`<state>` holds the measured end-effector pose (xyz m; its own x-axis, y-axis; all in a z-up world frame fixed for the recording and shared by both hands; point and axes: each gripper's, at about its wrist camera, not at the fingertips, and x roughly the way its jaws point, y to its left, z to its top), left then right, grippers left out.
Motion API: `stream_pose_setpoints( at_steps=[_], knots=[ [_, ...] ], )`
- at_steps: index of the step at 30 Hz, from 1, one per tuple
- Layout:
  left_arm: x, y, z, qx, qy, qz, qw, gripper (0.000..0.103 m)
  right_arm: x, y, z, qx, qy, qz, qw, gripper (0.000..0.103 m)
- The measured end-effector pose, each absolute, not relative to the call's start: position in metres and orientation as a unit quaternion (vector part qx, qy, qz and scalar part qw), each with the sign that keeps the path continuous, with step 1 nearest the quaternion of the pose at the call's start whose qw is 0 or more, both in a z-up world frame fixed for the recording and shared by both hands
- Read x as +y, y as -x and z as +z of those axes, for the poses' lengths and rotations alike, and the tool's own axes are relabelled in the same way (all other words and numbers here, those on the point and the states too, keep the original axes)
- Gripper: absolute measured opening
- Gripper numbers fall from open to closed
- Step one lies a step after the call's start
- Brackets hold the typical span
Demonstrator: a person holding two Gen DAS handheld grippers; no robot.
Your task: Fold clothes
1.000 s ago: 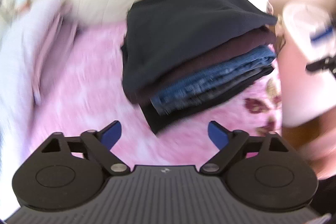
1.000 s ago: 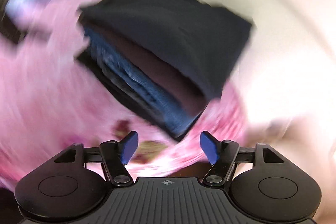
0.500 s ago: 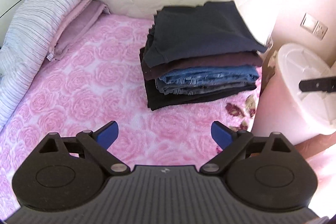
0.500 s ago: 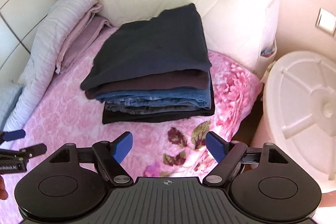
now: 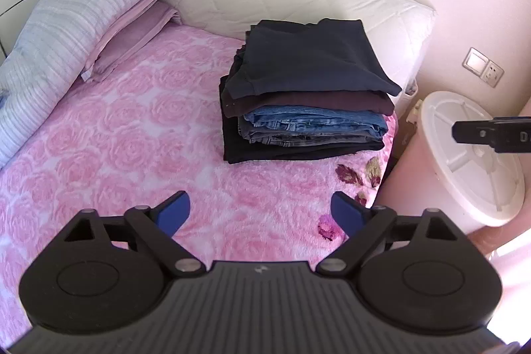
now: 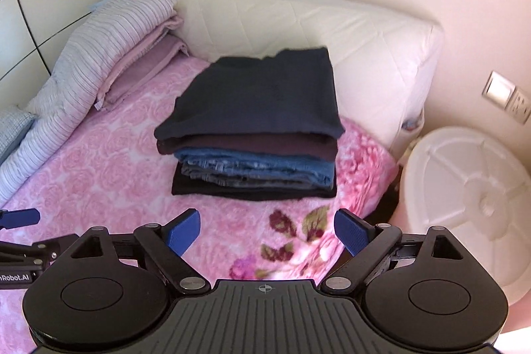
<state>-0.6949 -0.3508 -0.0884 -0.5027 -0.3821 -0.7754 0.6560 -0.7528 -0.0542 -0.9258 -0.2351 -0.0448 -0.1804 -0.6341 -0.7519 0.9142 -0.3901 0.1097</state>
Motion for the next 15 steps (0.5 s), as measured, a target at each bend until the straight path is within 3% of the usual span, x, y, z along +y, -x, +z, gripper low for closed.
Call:
stream_pose_setpoints(
  at_steps=[15],
  knots=[
    [-0.358, 0.703, -0.082, 0.181, -0.382, -0.849, 0.318, 0.086, -0.247, 0.918, -0.038, 0.184, -0.352, -0.763, 0.511, 0.091]
  ],
)
